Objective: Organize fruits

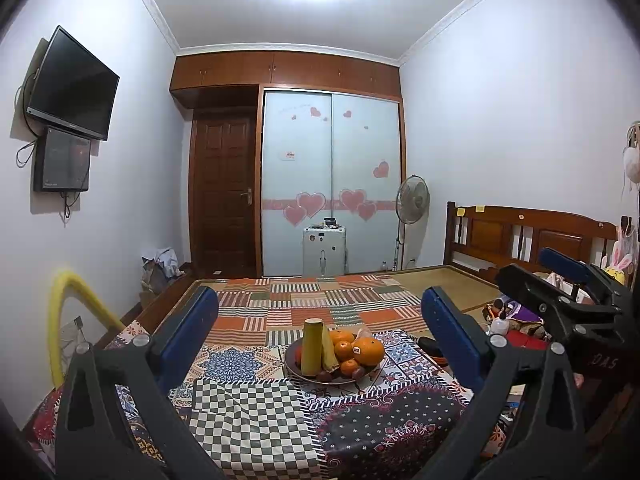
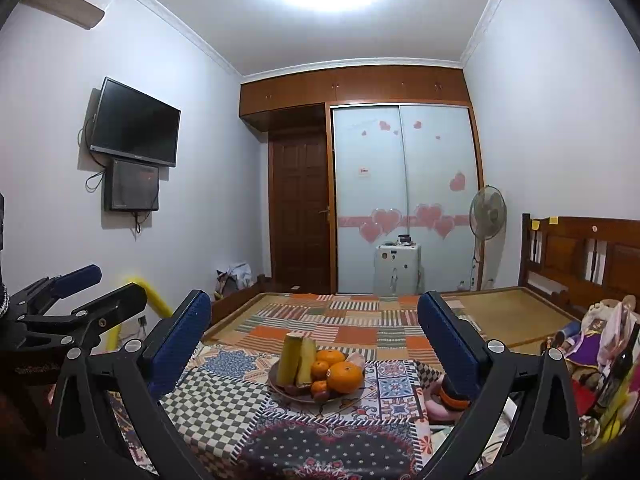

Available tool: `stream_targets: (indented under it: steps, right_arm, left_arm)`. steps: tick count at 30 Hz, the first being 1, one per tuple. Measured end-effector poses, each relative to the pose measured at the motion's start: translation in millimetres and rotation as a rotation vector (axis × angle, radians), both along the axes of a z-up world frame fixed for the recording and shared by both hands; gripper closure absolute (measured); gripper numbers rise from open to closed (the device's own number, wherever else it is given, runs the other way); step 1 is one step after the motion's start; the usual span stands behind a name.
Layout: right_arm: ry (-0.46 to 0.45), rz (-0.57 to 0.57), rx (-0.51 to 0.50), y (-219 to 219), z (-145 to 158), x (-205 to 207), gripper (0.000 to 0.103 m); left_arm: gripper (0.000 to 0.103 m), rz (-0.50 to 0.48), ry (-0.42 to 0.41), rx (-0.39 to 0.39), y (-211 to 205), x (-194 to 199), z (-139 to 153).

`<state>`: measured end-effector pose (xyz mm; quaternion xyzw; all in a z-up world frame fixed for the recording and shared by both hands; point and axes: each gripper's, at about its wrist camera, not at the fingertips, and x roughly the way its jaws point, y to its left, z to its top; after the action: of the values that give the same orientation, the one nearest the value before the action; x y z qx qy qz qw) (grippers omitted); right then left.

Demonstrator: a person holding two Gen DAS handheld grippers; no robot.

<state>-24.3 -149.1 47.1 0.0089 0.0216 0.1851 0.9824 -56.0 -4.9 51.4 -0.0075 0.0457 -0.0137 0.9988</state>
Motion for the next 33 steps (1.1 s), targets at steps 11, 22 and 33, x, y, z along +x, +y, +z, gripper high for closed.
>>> stream_targets:
  steps: [11,22,33]
  right_arm:
    - [0.001,-0.001,0.002,0.1,1.0,-0.5,0.000]
    - [-0.003,-0.003,0.004,0.7,1.7,-2.3,0.000]
    - [-0.003,-0.005,0.007,1.9,2.0,-5.8,0.000]
  left_arm:
    - [0.000,-0.009,-0.001,0.003,-2.3,4.5,0.3]
    - [0.000,-0.017,0.005,0.002,-2.1,5.2,-0.3]
    - [0.000,-0.036,0.023,-0.013,0.3,7.6,-3.4]
